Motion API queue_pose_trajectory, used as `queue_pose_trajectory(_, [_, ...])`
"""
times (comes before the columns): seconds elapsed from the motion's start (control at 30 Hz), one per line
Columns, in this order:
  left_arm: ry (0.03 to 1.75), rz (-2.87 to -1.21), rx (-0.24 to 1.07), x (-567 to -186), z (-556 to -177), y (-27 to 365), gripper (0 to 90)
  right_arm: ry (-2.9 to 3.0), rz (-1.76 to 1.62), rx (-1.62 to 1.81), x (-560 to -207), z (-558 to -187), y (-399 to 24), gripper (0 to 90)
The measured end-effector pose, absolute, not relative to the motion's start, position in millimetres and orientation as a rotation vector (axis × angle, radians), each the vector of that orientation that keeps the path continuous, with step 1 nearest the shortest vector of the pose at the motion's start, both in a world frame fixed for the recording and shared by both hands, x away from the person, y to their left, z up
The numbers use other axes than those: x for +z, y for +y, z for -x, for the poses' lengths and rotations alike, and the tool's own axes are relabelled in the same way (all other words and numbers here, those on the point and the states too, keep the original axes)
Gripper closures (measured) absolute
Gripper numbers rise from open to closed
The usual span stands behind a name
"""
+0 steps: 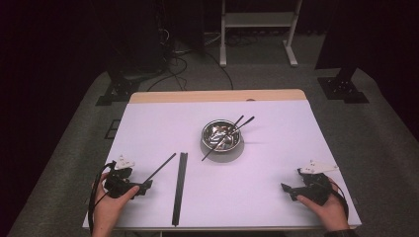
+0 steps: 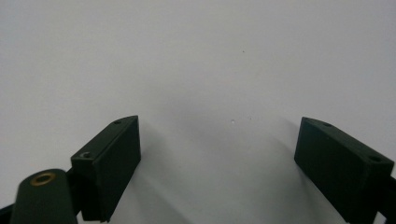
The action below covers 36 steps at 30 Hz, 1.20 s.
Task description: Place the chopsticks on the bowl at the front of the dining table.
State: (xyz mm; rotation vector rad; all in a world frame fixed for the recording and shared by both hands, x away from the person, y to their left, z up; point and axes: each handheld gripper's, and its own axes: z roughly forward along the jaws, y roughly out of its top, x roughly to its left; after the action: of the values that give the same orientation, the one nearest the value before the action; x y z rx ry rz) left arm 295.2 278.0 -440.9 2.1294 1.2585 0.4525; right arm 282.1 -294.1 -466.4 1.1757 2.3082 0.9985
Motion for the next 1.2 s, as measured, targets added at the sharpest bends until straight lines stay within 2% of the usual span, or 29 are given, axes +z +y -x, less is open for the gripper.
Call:
queue_pose_trajectory(0.73, [1.184, -2.188, 0.398, -449, -321, 251, 8.0, 2.309, -1.175, 0.998, -466, -282, -294, 12.7])
queue_pose_trajectory(1.2, [1.146, -2.208, 0.448, -454, -316, 247, 3.6, 2.309, -1.176, 0.999, -466, -282, -294, 12.7])
